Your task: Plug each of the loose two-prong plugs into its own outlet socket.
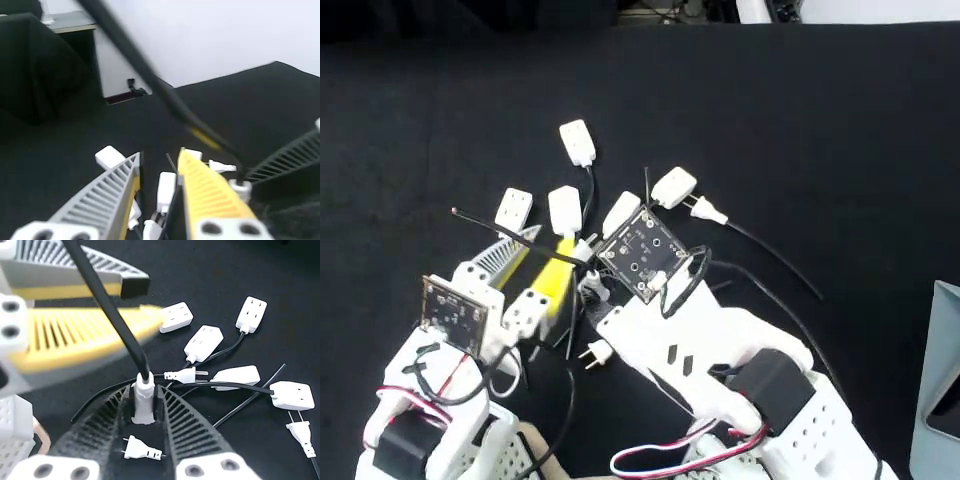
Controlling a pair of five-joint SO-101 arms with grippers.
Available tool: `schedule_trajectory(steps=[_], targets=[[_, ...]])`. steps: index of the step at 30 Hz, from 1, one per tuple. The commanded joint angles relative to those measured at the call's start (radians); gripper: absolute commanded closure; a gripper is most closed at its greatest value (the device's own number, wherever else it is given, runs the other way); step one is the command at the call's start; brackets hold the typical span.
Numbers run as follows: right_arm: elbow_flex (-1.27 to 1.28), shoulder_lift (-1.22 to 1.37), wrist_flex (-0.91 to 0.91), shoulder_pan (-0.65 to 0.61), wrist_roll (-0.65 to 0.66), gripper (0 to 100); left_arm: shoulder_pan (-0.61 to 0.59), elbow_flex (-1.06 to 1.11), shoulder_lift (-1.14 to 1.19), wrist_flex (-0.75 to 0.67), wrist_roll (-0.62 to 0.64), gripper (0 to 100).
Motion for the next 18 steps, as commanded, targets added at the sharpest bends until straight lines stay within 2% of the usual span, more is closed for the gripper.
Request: schedule_trajectory(steps=[1,6,13,18], targets=[[-0.002,0.001,-0.021,-0.012,0.000,98.7,0.104,-0.090,0.003,0.005,-0.015,85],[-0.001,0.001,-0.015,-0.012,0.000,98.7,0.173,-0.093,0.003,0.005,-0.015,85],[0.038,0.001,-0.021,-0.009,0.000,98.7,0.156,-0.091,0.003,0.005,-0.017,85],[0.041,0.001,-0.023,0.060,-0.008,98.7,-0.068,-0.114,0.003,-0.009,-0.009,84]])
